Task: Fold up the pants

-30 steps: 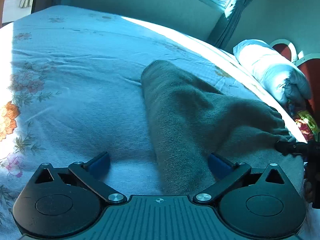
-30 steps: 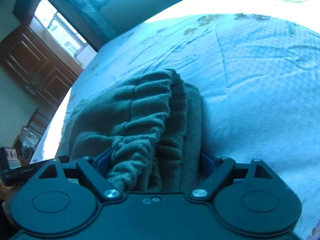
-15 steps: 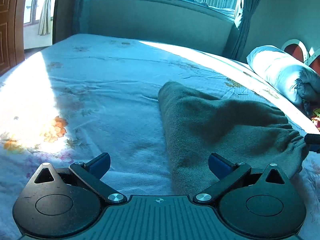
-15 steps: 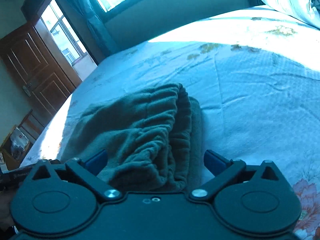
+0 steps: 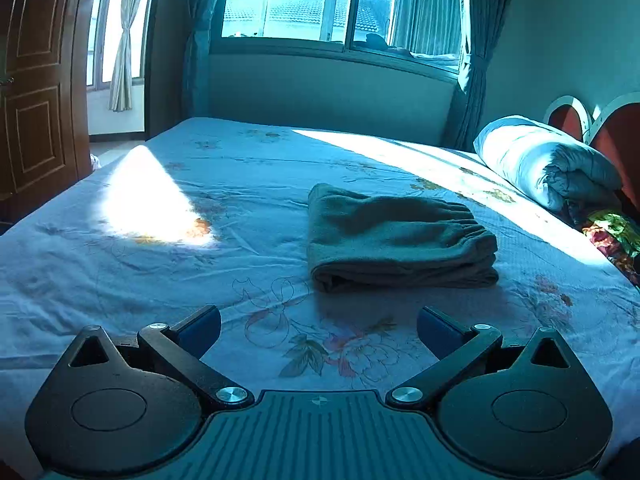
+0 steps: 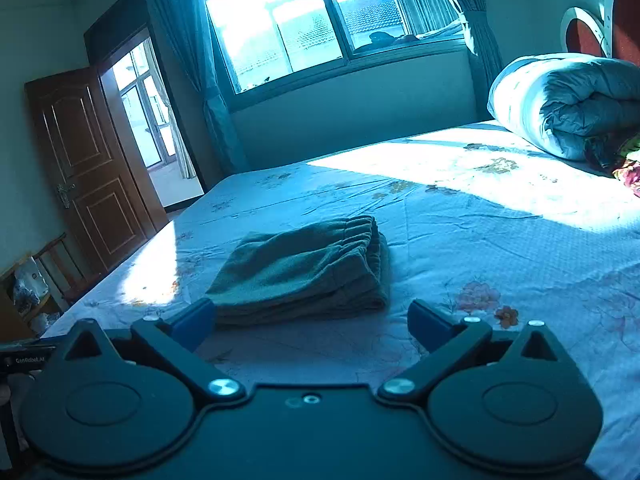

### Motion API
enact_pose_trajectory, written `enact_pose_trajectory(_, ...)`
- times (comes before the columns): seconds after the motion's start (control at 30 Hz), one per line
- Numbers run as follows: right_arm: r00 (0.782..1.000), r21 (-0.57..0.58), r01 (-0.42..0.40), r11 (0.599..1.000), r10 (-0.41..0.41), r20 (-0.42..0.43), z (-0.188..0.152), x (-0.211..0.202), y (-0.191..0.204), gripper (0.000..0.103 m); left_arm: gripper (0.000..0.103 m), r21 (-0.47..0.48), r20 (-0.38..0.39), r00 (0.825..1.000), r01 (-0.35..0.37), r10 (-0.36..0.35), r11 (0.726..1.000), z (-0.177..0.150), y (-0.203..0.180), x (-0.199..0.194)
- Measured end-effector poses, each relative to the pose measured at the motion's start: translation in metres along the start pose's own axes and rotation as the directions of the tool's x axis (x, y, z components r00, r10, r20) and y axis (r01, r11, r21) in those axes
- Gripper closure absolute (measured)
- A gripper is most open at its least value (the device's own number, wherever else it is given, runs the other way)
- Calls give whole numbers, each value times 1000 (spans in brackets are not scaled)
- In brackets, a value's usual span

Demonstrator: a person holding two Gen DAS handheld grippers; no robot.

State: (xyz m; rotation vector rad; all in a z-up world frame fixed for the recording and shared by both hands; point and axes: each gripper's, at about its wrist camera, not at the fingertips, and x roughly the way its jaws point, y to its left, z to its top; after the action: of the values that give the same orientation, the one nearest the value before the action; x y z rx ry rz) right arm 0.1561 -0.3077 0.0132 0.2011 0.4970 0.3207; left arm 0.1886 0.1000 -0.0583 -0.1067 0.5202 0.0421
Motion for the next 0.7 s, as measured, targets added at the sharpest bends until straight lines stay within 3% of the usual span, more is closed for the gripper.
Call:
enact_pose_trajectory(0.13,998,-104,53,993,-56,-28,-26,-45,29,6,0,28,-10,1000,23,-22,999,-29,-18,-55)
enact_pose_trajectory(0.23,999,-128,41,991,-44,-23,-36,-71,43,6,0,59,-15,1000,28,-27,998,-40,-33,-89)
enact_pose_trajectory(0.43,1000,-161,19,987,-15,26,-37,-118,66,6,0,46,54,992,111,-114,993,-37,-55,-151)
enact_pose_trajectory(0.7,997,-190,36,981,-21,78,-37,-159,75,6,0,90,140,985,89,-101,992,-33,-74,-202)
